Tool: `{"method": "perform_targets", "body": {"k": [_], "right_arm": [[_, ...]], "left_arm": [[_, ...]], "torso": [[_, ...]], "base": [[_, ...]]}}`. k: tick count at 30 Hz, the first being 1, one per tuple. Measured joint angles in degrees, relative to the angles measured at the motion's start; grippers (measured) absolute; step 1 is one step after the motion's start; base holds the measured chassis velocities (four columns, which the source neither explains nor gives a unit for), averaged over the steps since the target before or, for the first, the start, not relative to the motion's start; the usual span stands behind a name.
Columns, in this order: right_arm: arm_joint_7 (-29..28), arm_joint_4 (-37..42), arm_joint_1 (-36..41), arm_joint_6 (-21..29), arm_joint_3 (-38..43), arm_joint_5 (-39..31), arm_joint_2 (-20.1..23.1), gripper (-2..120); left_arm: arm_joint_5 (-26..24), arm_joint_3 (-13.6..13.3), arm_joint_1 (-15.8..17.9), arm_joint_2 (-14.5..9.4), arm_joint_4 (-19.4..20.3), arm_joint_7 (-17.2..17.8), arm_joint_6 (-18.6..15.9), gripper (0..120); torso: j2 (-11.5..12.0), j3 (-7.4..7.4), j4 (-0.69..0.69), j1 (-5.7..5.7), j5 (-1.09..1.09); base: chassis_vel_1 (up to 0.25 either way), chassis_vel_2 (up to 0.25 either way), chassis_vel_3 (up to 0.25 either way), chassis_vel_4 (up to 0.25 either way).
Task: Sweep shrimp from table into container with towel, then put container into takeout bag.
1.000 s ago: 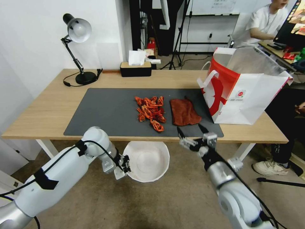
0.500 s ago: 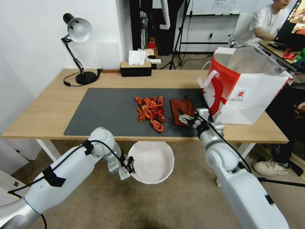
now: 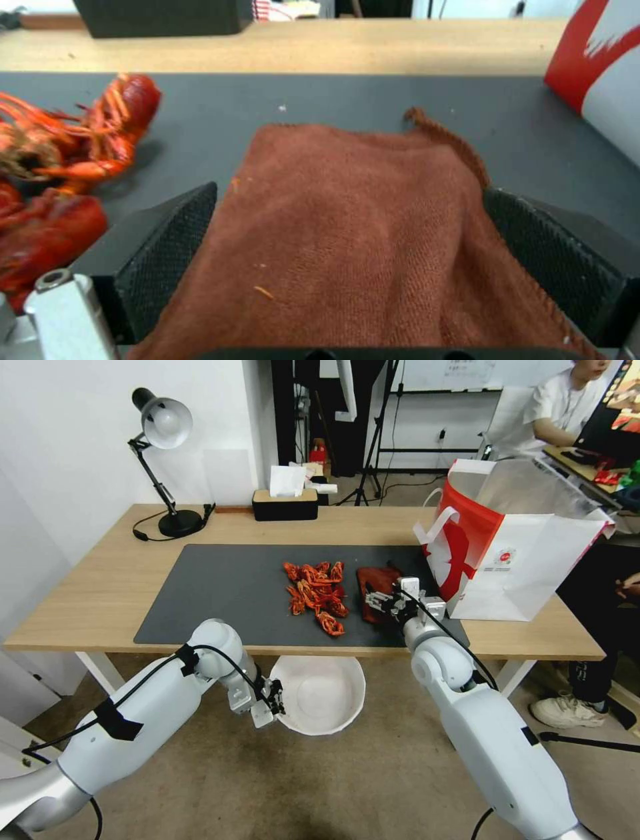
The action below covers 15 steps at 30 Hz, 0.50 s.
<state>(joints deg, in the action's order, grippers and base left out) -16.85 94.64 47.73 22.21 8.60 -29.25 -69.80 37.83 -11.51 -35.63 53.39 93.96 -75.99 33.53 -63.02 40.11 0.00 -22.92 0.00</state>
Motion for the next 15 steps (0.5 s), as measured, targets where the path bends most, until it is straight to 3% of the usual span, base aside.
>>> {"method": "perform_targets", "body": {"k": [9,13,15], "right_arm": [[-3.2,-0.7,-1.1,3.3,-0.8,-2.8,-0.3,98],[-4.0,-0.2,-0.7,4.1,-0.9,-3.3,-0.4,87],[-4.4,-0.1,-0.4,4.3,-0.9,-3.8,-0.5,76]], "left_arm": [[0.0,0.0,-0.3,0.5,0.0,0.0,0.0,0],[0.0,0.0,-0.6,0.1,0.0,0.3,0.4,0],[1.2,0.2,-0.9,-0.1,0.0,0.5,1.2,0]], "torso": [[0.0,0.0,-0.01,0.0,0.0],[0.0,-0.01,-0.01,0.0,0.0],[0.0,-0.01,-0.01,0.01,0.0]], "base": [[0.0,0.0,0.0,0.0],[0.0,0.0,0.0,0.0],[0.0,0.0,0.0,0.0]]}}
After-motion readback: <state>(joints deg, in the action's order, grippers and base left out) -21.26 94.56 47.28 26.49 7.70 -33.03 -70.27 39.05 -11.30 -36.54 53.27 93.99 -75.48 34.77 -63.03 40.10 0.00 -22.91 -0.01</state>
